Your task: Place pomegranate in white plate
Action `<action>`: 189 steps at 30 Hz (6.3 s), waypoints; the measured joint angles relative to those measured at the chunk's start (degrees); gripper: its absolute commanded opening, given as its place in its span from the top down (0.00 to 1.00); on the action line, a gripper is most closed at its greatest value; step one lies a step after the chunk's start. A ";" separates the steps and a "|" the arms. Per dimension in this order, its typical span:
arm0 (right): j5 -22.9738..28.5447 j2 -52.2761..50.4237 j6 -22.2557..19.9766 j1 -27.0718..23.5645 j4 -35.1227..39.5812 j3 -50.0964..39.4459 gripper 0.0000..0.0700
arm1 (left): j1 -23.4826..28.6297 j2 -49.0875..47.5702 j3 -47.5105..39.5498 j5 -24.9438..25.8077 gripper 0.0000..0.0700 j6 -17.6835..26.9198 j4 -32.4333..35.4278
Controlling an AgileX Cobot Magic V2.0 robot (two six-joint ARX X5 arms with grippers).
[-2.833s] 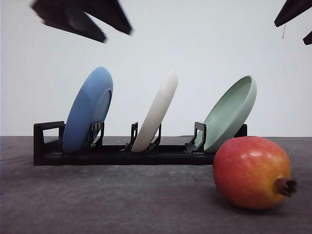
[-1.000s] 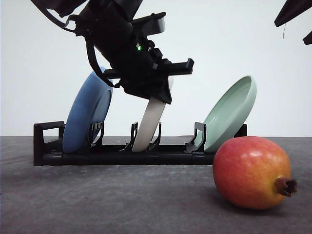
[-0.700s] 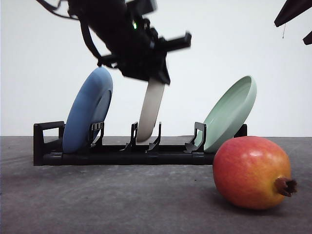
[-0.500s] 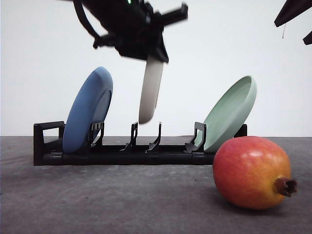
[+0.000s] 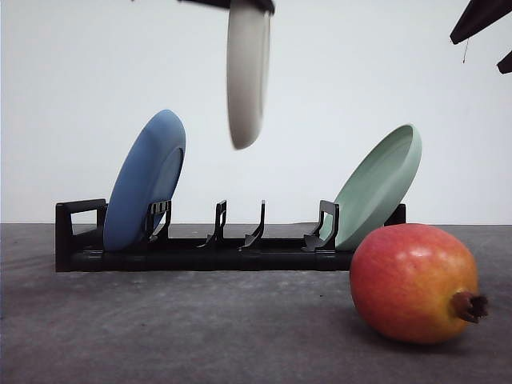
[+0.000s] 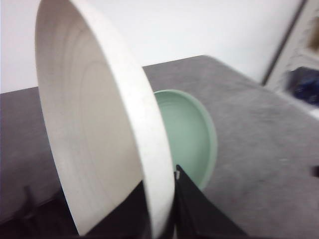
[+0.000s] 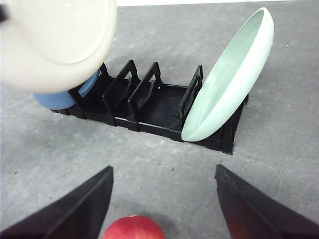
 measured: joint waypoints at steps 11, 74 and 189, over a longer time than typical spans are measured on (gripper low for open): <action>0.00 0.00 0.00 0.00 -0.01 0.00 0.41 | -9.33 -6.74 -12.30 -8.50 0.99 -1.13 -0.84; 0.02 0.00 0.00 0.00 -0.01 0.00 0.41 | -7.82 -6.10 -11.19 8.20 0.53 11.78 -36.57; 6.01 61.04 -3.96 32.93 1.60 26.22 0.24 | 34.58 -30.32 -16.09 12.09 0.55 3.45 -27.73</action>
